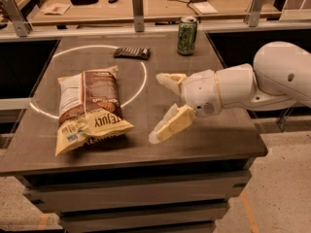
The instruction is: Move brown chip bag near rxbar chocolate
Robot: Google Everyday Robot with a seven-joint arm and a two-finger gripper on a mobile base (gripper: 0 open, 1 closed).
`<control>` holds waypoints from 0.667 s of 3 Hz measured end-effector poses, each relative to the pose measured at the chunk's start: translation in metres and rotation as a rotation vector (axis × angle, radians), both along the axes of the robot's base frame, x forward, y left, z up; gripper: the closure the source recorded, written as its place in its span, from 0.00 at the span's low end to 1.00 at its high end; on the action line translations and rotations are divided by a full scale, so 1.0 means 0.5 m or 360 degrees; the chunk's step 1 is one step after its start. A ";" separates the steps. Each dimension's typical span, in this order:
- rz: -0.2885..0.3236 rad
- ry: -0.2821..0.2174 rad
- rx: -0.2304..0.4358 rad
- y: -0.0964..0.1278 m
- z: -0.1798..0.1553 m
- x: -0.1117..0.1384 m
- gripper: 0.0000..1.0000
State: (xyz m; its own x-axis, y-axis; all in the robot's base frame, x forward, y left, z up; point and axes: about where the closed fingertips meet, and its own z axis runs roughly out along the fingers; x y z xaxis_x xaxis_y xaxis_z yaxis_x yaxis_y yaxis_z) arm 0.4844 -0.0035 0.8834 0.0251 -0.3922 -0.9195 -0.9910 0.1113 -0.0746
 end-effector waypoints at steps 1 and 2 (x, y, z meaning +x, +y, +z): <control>0.0136 -0.0057 0.0008 0.062 -0.013 -0.015 0.00; 0.0119 -0.0031 0.0038 0.092 -0.031 -0.026 0.00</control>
Offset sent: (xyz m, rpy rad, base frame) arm -0.0143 0.0580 -0.0327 0.0522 0.0186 0.0174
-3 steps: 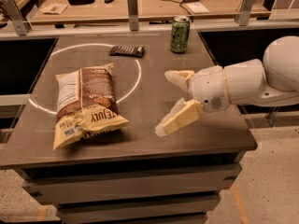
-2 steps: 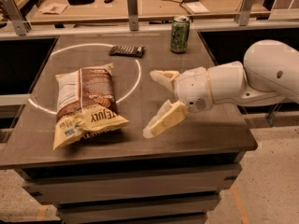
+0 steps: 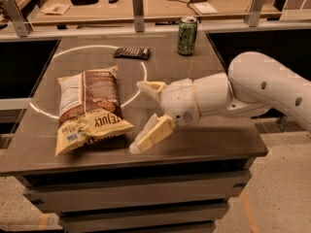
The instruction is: Move brown chip bag near rxbar chocolate
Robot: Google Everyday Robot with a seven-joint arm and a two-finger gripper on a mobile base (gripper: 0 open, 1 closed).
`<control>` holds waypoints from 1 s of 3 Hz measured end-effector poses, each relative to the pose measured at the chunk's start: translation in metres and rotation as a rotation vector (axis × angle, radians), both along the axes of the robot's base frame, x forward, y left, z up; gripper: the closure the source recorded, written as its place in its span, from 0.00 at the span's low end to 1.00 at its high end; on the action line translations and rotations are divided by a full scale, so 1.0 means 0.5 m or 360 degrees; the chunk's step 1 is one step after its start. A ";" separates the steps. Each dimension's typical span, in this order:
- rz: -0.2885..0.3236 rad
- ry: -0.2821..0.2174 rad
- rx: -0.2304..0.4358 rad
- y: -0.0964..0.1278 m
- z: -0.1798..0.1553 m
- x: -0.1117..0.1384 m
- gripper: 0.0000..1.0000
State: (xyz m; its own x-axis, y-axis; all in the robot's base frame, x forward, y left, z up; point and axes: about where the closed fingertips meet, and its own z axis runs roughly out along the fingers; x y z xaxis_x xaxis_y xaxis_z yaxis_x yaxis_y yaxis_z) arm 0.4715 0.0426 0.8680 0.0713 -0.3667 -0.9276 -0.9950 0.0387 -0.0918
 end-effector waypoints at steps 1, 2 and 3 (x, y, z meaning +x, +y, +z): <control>-0.0090 0.0023 -0.0008 0.016 -0.014 -0.018 0.00; -0.0125 0.0018 -0.0059 0.033 -0.024 -0.048 0.00; -0.0166 0.0030 -0.0091 0.044 -0.037 -0.048 0.17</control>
Offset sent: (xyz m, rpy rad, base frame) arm -0.0401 0.0222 -0.0198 -0.0754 0.0109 -0.1142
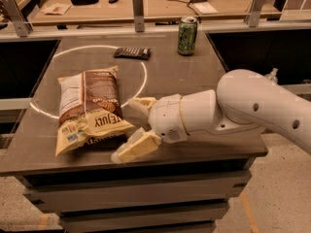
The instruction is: Move brown chip bag near rxbar chocolate
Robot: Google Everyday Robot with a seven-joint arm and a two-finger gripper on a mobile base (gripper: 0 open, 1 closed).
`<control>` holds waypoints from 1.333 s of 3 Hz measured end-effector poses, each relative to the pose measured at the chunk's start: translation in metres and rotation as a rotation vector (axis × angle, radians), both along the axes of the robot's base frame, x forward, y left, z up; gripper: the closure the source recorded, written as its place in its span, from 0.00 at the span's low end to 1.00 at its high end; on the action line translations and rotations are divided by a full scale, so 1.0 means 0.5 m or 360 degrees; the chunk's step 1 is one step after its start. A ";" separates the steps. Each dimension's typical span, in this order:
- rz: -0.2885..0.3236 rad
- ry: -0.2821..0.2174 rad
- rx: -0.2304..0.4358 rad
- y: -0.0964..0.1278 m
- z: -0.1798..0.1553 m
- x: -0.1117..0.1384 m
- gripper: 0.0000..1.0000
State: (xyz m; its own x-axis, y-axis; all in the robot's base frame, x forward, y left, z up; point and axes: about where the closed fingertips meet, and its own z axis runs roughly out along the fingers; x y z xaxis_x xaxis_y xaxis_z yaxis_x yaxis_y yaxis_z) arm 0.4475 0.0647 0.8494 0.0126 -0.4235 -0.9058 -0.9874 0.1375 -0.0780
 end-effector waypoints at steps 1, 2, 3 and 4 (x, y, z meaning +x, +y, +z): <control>-0.0033 0.0006 -0.0002 0.005 -0.003 0.011 0.40; -0.0059 0.0023 -0.0024 0.007 -0.005 0.024 0.64; -0.0086 0.0078 -0.0068 -0.002 -0.017 0.029 0.86; -0.0144 0.0053 -0.0071 -0.023 0.001 0.063 1.00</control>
Offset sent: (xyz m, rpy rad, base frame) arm 0.0228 0.0004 -0.0069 -0.0287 0.0370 -0.0665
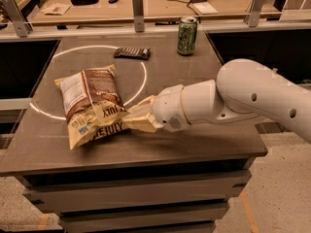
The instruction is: Move brown chip bag near rxbar chocolate
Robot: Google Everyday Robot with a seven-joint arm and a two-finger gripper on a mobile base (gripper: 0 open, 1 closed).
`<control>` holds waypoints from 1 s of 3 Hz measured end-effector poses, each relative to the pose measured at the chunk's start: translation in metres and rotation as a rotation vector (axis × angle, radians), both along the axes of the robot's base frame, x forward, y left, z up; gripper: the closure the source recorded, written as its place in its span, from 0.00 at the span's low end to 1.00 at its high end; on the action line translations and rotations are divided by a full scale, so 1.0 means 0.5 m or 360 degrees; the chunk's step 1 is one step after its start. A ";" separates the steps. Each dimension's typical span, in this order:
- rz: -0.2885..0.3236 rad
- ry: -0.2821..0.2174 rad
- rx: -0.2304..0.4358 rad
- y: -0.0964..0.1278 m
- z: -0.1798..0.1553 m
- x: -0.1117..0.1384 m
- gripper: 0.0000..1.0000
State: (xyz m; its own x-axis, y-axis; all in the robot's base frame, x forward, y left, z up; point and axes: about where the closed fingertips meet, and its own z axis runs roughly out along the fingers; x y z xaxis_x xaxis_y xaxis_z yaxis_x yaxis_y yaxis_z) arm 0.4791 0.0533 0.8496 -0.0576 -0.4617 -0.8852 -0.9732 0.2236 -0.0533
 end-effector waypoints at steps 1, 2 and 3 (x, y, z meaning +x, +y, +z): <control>-0.0106 -0.0072 -0.0026 -0.033 0.023 0.065 1.00; -0.0227 -0.0157 -0.0042 -0.064 0.046 0.127 1.00; -0.0337 -0.0226 -0.0062 -0.100 0.064 0.172 1.00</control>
Offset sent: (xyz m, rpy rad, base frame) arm 0.1053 -0.0580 0.0350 -0.0352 -0.1620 -0.2507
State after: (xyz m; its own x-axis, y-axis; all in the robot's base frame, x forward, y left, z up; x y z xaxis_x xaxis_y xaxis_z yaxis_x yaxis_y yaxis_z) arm 0.5651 0.0034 0.8817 -0.0329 -0.4862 -0.8732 -0.8871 0.4167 -0.1986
